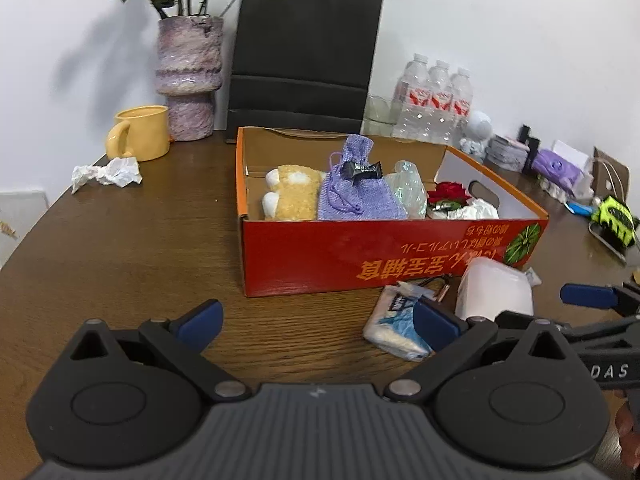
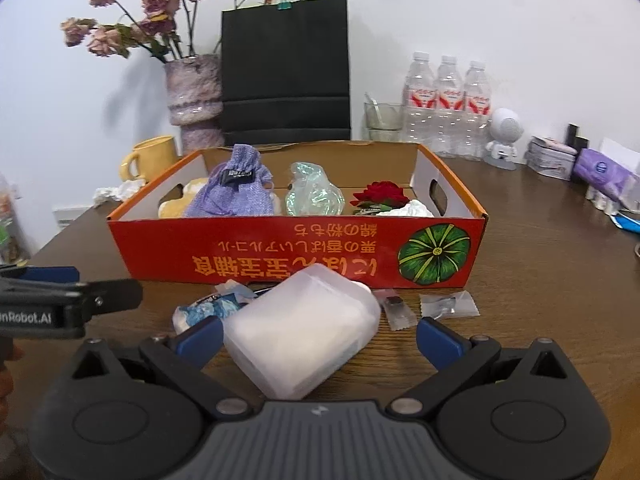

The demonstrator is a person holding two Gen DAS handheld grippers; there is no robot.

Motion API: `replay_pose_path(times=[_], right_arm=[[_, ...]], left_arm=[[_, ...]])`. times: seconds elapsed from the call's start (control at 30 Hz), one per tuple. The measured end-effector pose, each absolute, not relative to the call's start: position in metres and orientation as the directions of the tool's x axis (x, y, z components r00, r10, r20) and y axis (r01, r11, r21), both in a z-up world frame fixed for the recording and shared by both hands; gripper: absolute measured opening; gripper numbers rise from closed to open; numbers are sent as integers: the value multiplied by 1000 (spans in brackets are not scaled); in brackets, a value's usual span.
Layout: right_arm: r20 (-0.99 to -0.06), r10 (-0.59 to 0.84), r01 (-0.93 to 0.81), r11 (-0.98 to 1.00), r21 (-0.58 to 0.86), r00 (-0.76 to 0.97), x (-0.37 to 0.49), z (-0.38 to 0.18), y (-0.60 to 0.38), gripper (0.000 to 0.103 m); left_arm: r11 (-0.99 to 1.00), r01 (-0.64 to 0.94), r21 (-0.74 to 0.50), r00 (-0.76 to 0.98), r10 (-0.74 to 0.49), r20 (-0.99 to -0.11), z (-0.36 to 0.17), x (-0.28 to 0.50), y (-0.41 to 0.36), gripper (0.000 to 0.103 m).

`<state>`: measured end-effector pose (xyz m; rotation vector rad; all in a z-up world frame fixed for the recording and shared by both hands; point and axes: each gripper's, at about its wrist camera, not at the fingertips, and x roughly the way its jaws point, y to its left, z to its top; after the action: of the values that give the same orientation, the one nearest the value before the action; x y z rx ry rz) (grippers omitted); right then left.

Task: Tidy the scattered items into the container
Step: 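Move the left gripper to the blue packet while the right approaches the white container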

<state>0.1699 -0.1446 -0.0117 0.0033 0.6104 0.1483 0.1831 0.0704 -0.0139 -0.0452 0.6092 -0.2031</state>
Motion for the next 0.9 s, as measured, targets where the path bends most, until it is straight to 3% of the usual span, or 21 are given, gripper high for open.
replay_pose_path(times=[0.3,0.7,0.9], right_arm=[[-592,-1,45,997,60,806,172,-18,-126,103],[-633,-131,154,988,-19,763,194,-30,-107,103],[-635,-83,148,988,49,768,184,-37,-129,89]], left_arm=[[930,366,-33,748,-315,-584,-14,206,81,103],[922,367,-126,715,-366,-595,-27,216,99,103],[928,354,-121,720,-352,-597,-26,216,99,103]])
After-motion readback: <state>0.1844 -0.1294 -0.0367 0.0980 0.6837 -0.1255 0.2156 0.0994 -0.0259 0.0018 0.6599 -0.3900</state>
